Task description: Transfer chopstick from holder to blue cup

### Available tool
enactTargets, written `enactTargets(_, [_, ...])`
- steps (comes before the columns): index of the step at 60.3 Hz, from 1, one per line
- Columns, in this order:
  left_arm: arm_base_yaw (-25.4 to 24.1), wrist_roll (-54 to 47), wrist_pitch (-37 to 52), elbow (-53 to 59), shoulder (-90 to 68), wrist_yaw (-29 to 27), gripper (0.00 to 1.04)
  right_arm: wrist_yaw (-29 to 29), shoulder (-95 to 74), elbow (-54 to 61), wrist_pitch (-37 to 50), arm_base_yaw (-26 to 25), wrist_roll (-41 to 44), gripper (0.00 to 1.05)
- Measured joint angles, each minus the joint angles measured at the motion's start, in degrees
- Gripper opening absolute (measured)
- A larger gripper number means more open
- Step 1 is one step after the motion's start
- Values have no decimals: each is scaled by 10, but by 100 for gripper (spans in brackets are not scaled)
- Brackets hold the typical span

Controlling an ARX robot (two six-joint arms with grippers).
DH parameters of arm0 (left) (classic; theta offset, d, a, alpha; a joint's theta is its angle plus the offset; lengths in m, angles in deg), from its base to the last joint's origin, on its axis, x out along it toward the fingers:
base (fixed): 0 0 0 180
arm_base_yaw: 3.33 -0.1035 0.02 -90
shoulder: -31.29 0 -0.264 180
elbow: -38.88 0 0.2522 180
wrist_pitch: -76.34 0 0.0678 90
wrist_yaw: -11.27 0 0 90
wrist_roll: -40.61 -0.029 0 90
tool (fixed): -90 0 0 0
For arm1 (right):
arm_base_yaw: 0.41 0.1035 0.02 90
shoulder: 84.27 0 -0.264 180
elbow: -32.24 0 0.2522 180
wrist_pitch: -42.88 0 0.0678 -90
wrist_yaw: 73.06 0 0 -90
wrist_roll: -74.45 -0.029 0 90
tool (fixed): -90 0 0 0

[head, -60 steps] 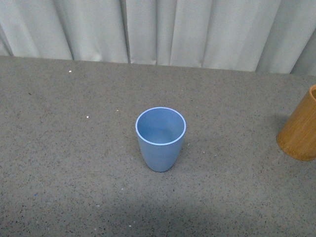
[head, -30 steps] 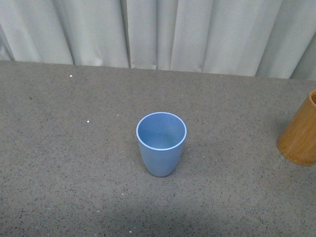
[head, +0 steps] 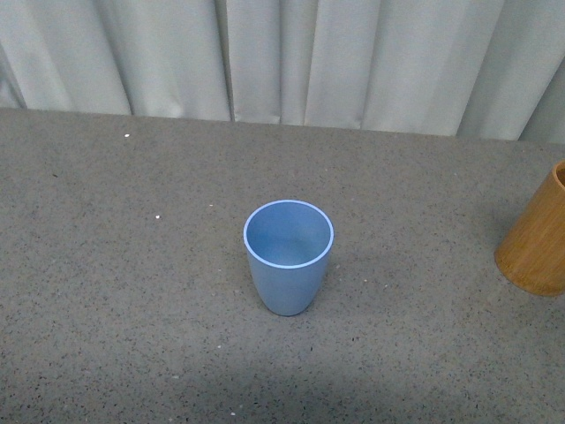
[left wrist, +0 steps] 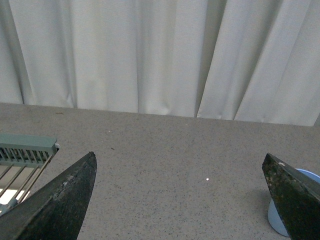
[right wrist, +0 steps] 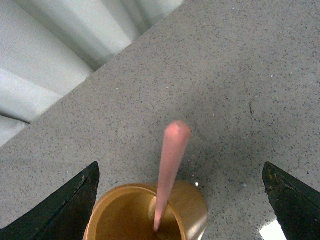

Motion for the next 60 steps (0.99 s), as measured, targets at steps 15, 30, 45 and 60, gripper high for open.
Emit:
enactTargets(15, [0,0,0,0,0,0,98,-4,-49,-47,7,5,5,95])
enactTargets(30, [0,0,0,0,0,0,98,-12,-90,-86,8,18,16,95])
enactTargets(45, [0,0,0,0,0,0,98,-22,-127,-122,2,29,18,95])
enactTargets(60, [0,0,0,0,0,0,98,-30,-157,-138,2,31,17,95])
